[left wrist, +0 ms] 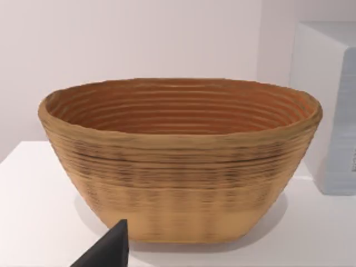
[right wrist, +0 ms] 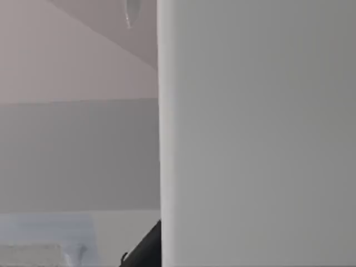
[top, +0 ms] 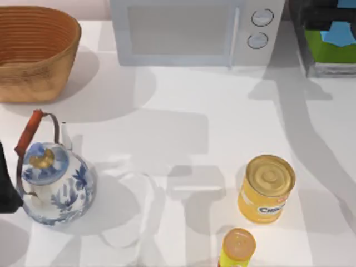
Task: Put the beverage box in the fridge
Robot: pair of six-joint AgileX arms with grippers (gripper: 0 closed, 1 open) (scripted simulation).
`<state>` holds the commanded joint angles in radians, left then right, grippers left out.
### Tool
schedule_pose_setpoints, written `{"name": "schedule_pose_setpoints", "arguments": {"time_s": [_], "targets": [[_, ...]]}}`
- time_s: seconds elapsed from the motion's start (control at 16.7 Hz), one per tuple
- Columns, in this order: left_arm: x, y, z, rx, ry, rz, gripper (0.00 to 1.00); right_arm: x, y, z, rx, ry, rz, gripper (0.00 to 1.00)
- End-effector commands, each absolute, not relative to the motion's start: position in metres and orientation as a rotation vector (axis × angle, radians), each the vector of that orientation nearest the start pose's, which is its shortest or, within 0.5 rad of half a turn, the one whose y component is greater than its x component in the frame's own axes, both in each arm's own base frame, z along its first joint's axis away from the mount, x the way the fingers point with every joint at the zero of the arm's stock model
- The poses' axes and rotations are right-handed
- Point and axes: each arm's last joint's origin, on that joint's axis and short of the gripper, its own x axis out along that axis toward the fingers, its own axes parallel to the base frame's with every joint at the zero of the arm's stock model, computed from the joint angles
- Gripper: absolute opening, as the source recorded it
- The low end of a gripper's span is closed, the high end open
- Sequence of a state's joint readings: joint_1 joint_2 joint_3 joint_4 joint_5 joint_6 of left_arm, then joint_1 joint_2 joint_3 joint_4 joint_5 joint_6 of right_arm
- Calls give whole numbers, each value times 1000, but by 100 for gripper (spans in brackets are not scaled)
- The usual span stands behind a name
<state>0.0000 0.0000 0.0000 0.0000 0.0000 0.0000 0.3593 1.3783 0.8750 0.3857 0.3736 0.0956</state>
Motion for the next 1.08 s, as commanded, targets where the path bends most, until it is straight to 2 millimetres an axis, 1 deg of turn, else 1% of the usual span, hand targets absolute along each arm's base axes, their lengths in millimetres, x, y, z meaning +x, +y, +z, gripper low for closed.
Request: {"name": "schedule_pose_setpoints", "arguments": {"time_s": [0.12,0.18,0.3,0.48,0.6,0.78,0.96,1.08], "targets": [[106,-1,160,0,0,0,100,264,76,289,43,76,-8,0],[106,-1,160,0,0,0,100,245,63,289,43,62,-8,0],[106,-1,160,0,0,0,100,208,42,282,41,36,-8,0],[106,-1,160,0,0,0,100,160,20,258,32,7,-7,0],[106,-1,160,0,0,0,100,136,11,235,23,-5,-6,0],[106,-1,160,0,0,0,100,115,3,199,12,-12,-4,0],[106,-1,160,0,0,0,100,107,0,172,3,-8,-1,0],[106,-1,160,0,0,0,100,106,-1,162,0,-1,0,0]]}}
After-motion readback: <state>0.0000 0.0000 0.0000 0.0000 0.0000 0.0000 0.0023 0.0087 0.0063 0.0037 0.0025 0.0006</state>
